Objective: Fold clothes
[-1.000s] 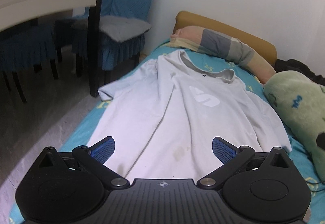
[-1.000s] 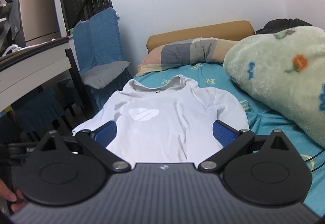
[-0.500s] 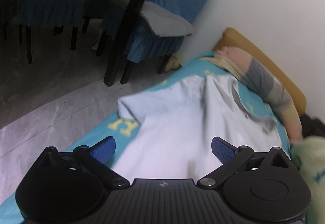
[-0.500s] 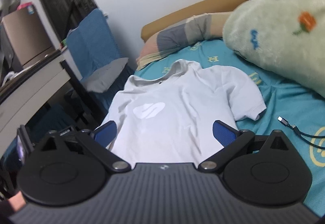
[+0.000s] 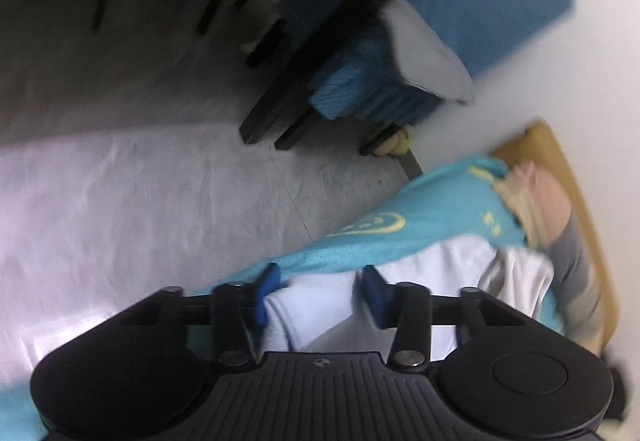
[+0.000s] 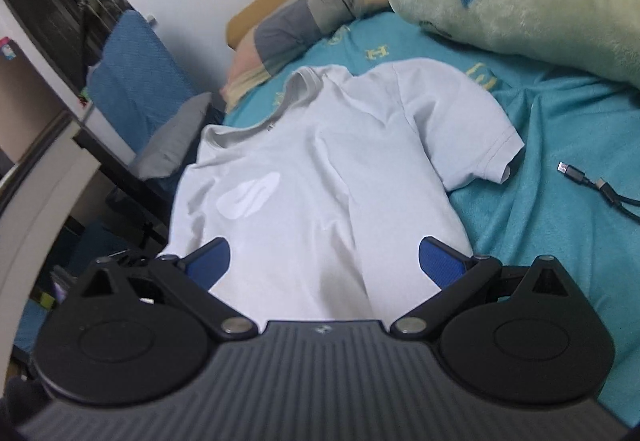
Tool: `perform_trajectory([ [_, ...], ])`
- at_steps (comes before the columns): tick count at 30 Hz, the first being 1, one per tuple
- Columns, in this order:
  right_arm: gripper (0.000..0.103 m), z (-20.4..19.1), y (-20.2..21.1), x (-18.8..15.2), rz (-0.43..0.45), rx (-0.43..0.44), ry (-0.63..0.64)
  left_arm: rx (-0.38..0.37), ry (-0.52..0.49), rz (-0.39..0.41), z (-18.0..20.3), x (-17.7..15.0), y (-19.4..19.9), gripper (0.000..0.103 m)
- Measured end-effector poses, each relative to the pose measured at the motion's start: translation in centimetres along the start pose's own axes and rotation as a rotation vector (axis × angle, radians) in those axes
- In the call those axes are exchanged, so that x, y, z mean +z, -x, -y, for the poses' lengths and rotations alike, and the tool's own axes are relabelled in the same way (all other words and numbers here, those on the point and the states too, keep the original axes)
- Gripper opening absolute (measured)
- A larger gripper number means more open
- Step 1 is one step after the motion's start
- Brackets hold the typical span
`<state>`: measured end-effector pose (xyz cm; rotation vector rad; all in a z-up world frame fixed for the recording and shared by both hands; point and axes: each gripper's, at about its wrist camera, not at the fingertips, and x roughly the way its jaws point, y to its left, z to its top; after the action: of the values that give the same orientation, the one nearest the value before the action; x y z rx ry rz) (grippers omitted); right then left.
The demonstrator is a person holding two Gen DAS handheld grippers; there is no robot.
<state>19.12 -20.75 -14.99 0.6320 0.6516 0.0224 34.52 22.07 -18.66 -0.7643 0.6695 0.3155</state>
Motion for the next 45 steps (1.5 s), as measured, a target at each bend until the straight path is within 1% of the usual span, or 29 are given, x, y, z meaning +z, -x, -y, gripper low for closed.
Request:
perform_trajectory([
  [1,0.103,-0.1,-0.3,0.0,-0.005,-0.007,-0.002,0.005,-0.055,0.006,0.6,0.0,0.2,0.012],
  [2,0.103,-0.2,-0.4,0.0,-0.008,-0.007,-0.002,0.016,-0.111,0.014,1.4,-0.1,0.5,0.011],
  [4,0.103,-0.2,-0.4,0.1,-0.016,-0.008,-0.004,0.023,-0.236,0.067,3.4,-0.2,2.0,0.009],
  [5,0.103,-0.1,-0.2,0.1,-0.023,-0.009,-0.009,0.016,-0.317,0.107,4.6,-0.6,3.0,0.009],
  [6,0.103,0.0,-0.1,0.1,-0.032,-0.008,-0.016,0.007,-0.402,0.150,5.9,-1.1,3.9,0.008],
  [8,0.103,0.4,0.3,0.2,-0.045,-0.007,-0.033,-0.026,-0.630,0.232,9.2,-3.4,5.8,0.008],
  [10,0.103,0.9,0.6,0.3,-0.041,-0.012,-0.048,-0.096,-0.831,0.267,12.3,-6.6,7.1,0.008],
  [11,0.103,1.0,0.8,0.3,-0.037,-0.014,-0.054,-0.141,-0.921,0.260,13.8,-8.5,7.5,0.008],
  [13,0.103,1.1,1.0,0.5,-0.026,-0.016,-0.058,-0.231,-1.040,0.196,16.3,-12.1,7.6,0.008],
  [15,0.103,1.1,1.2,0.6,-0.019,-0.018,-0.057,-0.287,-1.107,0.119,17.9,-15.7,7.0,0.007],
  [17,0.103,1.2,1.4,0.7,-0.012,-0.019,-0.058,-0.283,-1.190,0.063,18.7,-19.1,5.9,0.007],
  [19,0.103,1.3,1.3,0.8,-0.013,-0.018,-0.065,-0.240,-1.258,0.017,18.9,-21.4,4.9,0.008],
  [20,0.103,1.3,1.4,0.9,-0.014,-0.017,-0.068,-0.241,-1.242,0.003,18.7,-21.2,5.0,0.009],
  [22,0.103,1.2,1.5,0.8,-0.013,-0.014,-0.072,-0.255,-1.188,-0.022,18.2,-20.3,5.2,0.020],
  [23,0.103,1.2,1.6,0.8,-0.012,-0.012,-0.073,-0.262,-1.161,-0.034,18.0,-19.8,5.4,0.035],
  [24,0.103,1.2,1.7,0.8,-0.012,-0.009,-0.074,-0.269,-1.134,-0.045,17.8,-19.3,5.5,0.045],
  [25,0.103,1.3,1.7,0.8,-0.011,-0.008,-0.075,-0.295,-1.090,-0.056,17.1,-18.3,5.9,0.047],
  [27,0.103,1.4,1.6,0.8,-0.014,-0.009,-0.080,-0.329,-0.987,-0.062,16.2,-16.5,6.9,0.060],
  [29,0.103,1.6,1.5,0.8,-0.016,-0.009,-0.085,-0.354,-0.869,-0.061,15.0,-14.5,7.6,0.063],
  [32,0.103,1.8,1.2,0.8,-0.020,-0.011,-0.092,-0.320,-0.655,-0.055,13.5,-10.7,6.1,0.064],
  [34,0.103,1.9,1.1,0.8,-0.022,-0.012,-0.097,-0.292,-0.529,-0.057,12.8,-8.8,4.3,0.062],
  [36,0.103,1.9,0.9,0.7,-0.027,-0.017,-0.093,-0.279,-0.418,-0.059,12.0,-7.4,2.8,0.055],
  [37,0.103,1.9,0.7,0.6,-0.030,-0.020,-0.089,-0.285,-0.401,-0.059,12.0,-6.8,2.6,0.051],
  [38,0.103,1.9,0.6,0.5,-0.033,-0.023,-0.085,-0.293,-0.392,-0.059,12.2,-6.4,2.5,0.042],
  [39,0.103,1.9,0.4,0.4,-0.036,-0.027,-0.079,-0.302,-0.383,-0.059,12.4,-5.9,2.4,0.029],
  [40,0.103,1.9,0.3,0.4,-0.040,-0.030,-0.075,-0.310,-0.374,-0.059,12.5,-5.4,2.3,0.023],
  [41,0.103,1.9,0.2,0.3,-0.043,-0.033,-0.071,-0.318,-0.365,-0.059,12.7,-4.9,2.3,0.010],
  [42,0.103,1.9,0.1,0.2,-0.045,-0.036,-0.067,-0.326,-0.356,-0.058,12.9,-4.4,2.2,0.007],
  [45,0.103,1.7,-0.1,0.2,-0.047,-0.043,-0.060,-0.351,-0.329,-0.058,13.4,-3.0,1.9,0.004],
])
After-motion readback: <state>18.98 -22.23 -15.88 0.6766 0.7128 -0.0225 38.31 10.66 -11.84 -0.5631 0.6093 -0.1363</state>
